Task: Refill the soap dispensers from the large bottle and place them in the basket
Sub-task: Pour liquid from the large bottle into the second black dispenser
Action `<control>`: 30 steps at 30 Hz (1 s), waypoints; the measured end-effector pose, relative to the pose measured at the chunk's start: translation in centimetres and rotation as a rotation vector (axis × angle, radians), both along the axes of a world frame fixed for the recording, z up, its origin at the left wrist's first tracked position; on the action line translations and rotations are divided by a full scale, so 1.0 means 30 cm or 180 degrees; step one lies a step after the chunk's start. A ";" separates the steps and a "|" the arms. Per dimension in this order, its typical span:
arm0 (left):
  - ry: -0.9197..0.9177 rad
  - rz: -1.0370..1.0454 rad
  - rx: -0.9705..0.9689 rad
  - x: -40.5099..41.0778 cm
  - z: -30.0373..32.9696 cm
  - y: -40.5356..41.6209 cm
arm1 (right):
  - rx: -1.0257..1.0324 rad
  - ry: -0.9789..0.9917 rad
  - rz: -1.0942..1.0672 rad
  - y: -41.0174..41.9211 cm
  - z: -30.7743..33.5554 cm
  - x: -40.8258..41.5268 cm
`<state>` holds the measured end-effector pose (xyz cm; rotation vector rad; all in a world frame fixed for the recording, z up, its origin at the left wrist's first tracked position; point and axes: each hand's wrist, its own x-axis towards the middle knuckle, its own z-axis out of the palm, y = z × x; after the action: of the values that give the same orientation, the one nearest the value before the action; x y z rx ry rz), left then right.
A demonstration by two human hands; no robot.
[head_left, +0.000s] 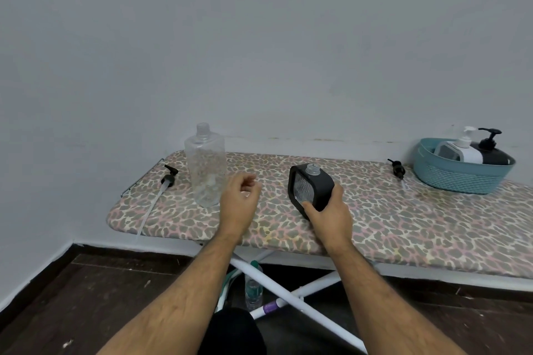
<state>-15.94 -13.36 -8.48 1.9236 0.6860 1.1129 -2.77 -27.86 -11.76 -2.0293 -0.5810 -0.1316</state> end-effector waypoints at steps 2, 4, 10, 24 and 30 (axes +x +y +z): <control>0.0116 -0.0214 -0.0164 0.039 -0.009 -0.027 | 0.0012 0.0044 0.0129 -0.005 0.001 0.008; 0.0215 -0.0393 -0.0328 0.076 -0.018 -0.044 | 0.0012 0.0103 0.0291 -0.012 0.005 0.024; 0.0380 -0.0957 -0.0818 0.157 -0.032 -0.075 | 0.0088 0.0508 0.0918 -0.043 0.032 0.099; 0.0238 -0.1208 -0.1110 0.247 -0.052 -0.108 | -0.0731 0.1015 0.1725 -0.069 0.138 0.242; 0.0122 -0.1199 -0.1268 0.315 -0.049 -0.135 | -0.0887 0.0891 0.1682 -0.078 0.182 0.305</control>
<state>-6.47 -17.40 -9.95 1.6438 0.4929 0.6503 6.38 -30.20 -6.30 -2.0348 -0.9705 0.5668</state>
